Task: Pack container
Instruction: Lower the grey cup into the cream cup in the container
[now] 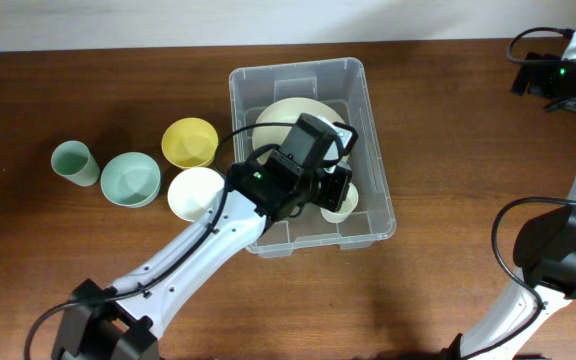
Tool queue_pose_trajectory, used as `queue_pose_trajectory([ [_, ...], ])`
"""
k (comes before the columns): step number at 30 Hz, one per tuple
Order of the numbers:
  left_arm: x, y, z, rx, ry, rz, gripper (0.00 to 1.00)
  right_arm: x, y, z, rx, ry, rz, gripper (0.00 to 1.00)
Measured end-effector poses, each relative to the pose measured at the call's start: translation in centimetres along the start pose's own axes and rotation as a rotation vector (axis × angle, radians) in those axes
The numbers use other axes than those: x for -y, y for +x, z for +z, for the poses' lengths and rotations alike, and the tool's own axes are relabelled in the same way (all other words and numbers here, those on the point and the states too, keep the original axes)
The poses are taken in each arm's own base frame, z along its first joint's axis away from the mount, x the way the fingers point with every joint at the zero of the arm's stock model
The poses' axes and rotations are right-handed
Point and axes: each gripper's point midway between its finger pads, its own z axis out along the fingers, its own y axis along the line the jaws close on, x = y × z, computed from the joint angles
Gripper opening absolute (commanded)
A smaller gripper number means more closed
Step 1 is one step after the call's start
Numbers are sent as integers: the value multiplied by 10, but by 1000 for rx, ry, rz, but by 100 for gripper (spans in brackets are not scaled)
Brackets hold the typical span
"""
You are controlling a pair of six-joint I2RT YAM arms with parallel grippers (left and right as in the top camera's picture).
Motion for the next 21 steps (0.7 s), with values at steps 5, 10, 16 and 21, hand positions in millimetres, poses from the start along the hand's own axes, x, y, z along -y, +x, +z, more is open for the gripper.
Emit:
queue_pose_trajectory([
  [5,4,8,1,-30,1,4,0,0,0,0,0,0,0,99],
  [10,2,21,0,-81,-12,-5,0,0,0,0,0,0,-1,99],
  [16,2,21,0,-82,-12,-6,0,0,0,0,0,0,0,99],
  [21,2,22,1,-85,-8,-6,0,0,0,0,0,0,0,99],
])
